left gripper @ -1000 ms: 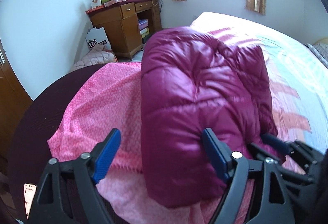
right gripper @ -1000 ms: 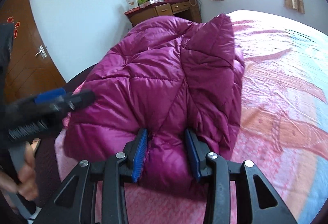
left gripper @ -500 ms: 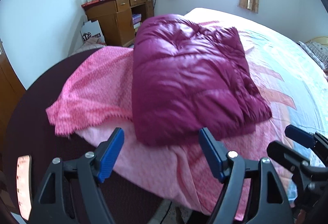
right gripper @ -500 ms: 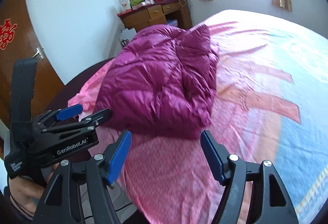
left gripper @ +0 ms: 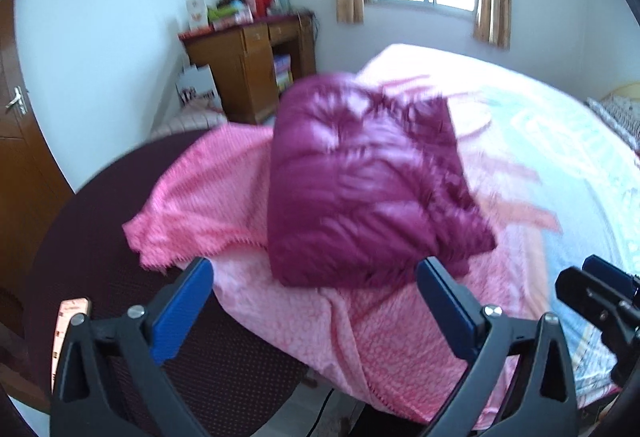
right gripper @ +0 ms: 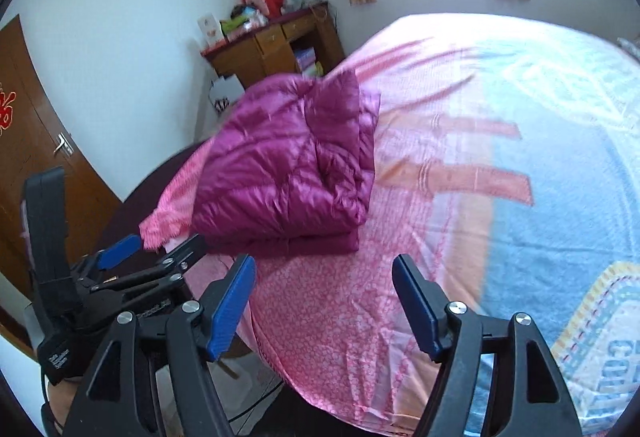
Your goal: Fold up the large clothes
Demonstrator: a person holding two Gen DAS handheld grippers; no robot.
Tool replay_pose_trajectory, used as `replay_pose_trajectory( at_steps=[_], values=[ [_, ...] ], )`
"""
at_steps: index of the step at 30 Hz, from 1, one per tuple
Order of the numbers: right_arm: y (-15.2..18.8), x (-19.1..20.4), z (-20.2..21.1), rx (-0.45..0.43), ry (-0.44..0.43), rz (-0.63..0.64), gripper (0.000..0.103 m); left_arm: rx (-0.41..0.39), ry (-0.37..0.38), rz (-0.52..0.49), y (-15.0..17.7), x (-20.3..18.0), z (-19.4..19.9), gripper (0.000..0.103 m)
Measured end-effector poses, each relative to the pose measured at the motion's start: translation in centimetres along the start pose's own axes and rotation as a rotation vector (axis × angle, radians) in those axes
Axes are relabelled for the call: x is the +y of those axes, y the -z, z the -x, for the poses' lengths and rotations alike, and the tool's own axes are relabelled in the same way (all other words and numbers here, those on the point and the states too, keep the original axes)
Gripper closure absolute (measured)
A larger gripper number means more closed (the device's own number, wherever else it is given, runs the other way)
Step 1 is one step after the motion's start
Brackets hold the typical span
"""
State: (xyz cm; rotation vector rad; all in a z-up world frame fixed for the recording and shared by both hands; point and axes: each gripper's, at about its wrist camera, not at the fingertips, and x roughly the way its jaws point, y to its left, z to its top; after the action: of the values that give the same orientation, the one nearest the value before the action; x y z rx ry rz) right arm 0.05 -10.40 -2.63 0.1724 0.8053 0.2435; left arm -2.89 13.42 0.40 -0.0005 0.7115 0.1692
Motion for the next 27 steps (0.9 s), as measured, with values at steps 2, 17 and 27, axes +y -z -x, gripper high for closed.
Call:
replay_pose_trajectory(
  at_steps=[2, 17, 27],
  values=[
    [-0.2, 0.5, 1.3, -0.050, 0.016, 0.017, 0.026, -0.044, -0.001, -0.003, -0.5, 0.0, 1.3, 0.000],
    [-1.0, 3.9, 10.3, -0.437, 0.133, 0.165, 0.016, -0.286, -0.068, -0.015, -2.1, -0.6, 7.9, 0.000],
    [-0.9, 3.5, 12.1, -0.523, 0.145, 0.148, 0.013, -0.374, -0.066, 0.007, -2.6, -0.5, 10.9, 0.000]
  ],
)
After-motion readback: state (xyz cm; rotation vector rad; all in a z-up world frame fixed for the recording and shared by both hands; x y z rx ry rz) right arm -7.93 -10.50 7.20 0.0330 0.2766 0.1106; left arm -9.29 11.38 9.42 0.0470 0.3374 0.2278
